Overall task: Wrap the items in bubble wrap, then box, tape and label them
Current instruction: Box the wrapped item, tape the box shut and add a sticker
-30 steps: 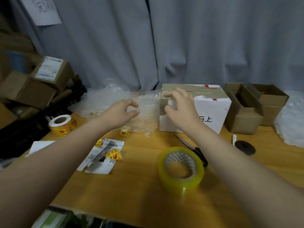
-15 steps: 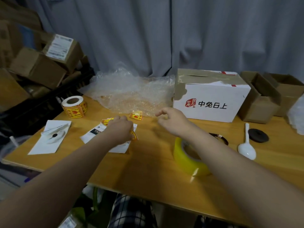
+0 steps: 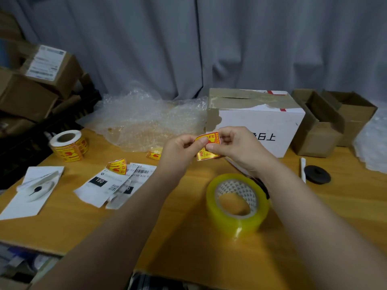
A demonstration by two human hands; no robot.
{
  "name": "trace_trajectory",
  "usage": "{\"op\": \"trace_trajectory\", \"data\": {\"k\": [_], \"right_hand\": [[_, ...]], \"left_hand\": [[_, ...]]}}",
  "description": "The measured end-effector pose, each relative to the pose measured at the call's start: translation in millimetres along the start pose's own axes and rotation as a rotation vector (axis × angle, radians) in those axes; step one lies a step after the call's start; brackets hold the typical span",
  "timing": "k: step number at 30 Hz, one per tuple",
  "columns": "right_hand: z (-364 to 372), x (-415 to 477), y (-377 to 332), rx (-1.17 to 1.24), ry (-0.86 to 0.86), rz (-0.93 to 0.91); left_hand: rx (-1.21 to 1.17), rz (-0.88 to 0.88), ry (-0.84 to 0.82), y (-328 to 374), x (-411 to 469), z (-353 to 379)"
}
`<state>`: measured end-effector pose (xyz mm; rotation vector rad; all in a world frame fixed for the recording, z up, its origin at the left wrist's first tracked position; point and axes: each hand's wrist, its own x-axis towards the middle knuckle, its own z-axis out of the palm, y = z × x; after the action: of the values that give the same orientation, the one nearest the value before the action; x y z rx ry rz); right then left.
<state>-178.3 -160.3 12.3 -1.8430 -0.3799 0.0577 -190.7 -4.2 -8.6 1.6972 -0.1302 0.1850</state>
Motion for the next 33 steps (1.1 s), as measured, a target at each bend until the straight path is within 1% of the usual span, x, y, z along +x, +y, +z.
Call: {"op": "trace_trajectory", "data": {"k": [2, 4, 6, 9, 12, 16, 19, 21, 25, 28, 33], "right_hand": [[-11.4, 1.5, 3.8, 0.050, 0.036, -0.021], [-19.0, 7.1, 8.4, 0.041, 0.082, -0.040], [-25.0, 16.0, 12.9, 0.000, 0.124, -0.048], [-30.1, 29.5, 11.4, 0.088, 0.119, -0.036], [-35.5, 37.3, 9.7, 0.133, 0.164, -0.097], [-42.5, 41.0, 11.3, 0.133, 0.279, -0.160], [-50.5, 43.0, 9.8, 0.137, 0.322, -0.176], [-54.9, 43.5, 11.0, 0.125, 0.326, -0.176], [-56.6, 45.5, 12.5, 0.087, 0.323, -0.184], [-57.7, 47.5, 11.0, 0.138, 0.333, -0.173], [-56.2, 48.7, 7.4, 0.131, 0.283, -0.182]], "left_hand": [[-0.101, 0.006, 0.004, 0.6, 4.6, 12.5], [-0.177, 0.017, 0.048, 1.1, 10.5, 26.4], [-0.208, 0.011, 0.108, 1.7, 16.9, 35.3], [-0.183, 0.053, 0.126, 7.3, 25.9, 33.9], [-0.162, 0.113, 0.033, 14.5, 41.3, 26.5], [-0.147, 0.103, -0.111, 21.1, 60.8, 33.0], [-0.210, 0.096, -0.135, 24.2, 67.4, 43.8], [-0.267, 0.084, -0.167, 24.3, 70.9, 46.8], [-0.344, 0.049, -0.298, 21.2, 80.4, 42.2], [-0.316, 0.030, -0.349, 21.4, 87.7, 34.7], [-0.269, 0.014, -0.359, 17.5, 92.1, 28.4]]}}
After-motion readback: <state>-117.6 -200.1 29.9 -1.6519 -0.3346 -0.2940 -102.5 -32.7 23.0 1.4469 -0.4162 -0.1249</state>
